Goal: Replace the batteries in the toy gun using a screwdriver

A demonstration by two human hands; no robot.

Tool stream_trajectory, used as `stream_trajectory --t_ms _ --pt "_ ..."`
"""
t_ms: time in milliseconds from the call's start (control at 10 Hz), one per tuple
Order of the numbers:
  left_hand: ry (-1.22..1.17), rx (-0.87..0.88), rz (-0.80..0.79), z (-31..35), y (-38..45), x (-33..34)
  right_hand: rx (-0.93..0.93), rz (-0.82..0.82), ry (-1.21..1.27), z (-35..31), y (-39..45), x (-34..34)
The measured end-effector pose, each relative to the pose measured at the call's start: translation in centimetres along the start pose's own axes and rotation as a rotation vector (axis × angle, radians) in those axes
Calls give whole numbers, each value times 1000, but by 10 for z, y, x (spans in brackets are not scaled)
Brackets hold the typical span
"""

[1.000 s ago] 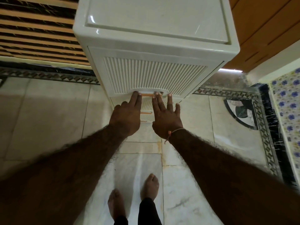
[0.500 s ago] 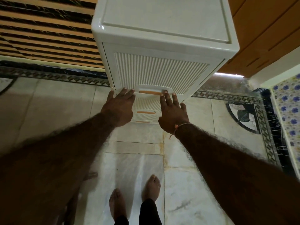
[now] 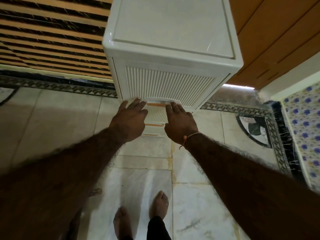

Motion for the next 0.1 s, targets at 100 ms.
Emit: stream_trajectory --t_ms 100 --pt "26 58 84 15 -33 -25 -6 29 36 -12 -36 -16"
Point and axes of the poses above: each hand's wrist, its own y-axis towards the middle knuckle, its own x-axis out of the palm, z = x × y, the point moved 4 cm from there along y, towards the middle knuckle, and after that the axes turned 15 degrees about -z, right-handed, at the moved point
